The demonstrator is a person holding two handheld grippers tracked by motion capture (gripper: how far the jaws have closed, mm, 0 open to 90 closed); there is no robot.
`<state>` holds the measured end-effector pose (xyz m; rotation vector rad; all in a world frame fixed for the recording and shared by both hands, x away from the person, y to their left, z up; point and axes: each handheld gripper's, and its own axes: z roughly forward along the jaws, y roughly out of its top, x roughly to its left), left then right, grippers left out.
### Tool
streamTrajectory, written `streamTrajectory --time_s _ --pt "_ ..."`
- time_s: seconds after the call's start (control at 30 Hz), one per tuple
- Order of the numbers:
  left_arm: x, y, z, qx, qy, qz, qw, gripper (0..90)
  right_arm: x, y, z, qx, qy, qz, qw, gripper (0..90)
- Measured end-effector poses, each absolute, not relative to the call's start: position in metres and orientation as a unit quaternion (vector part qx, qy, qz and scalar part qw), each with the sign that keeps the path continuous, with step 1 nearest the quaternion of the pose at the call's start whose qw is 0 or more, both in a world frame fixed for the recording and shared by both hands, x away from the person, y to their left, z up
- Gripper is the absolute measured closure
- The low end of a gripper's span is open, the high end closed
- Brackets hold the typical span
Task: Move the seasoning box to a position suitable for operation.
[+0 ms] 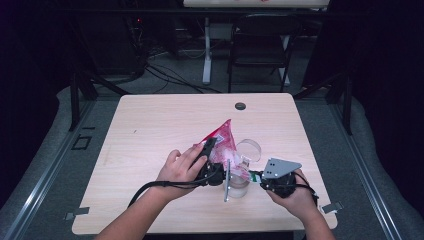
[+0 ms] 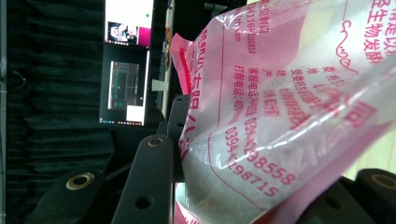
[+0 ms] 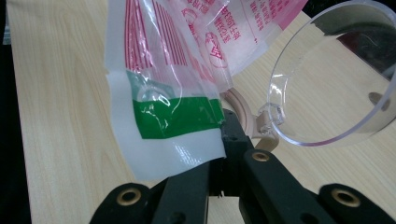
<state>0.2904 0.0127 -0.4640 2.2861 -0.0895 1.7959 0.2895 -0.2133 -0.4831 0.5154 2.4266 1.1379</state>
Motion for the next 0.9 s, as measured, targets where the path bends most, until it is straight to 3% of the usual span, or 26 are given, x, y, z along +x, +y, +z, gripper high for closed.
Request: streamTrajectory --time_s 0.9 --pt "0.289 0.027 -0.470 0.795 0.016 0.592 0.135 71.0 0.290 -0.204 -0.481 0.188 0.862 0.415 0.224 90.0"
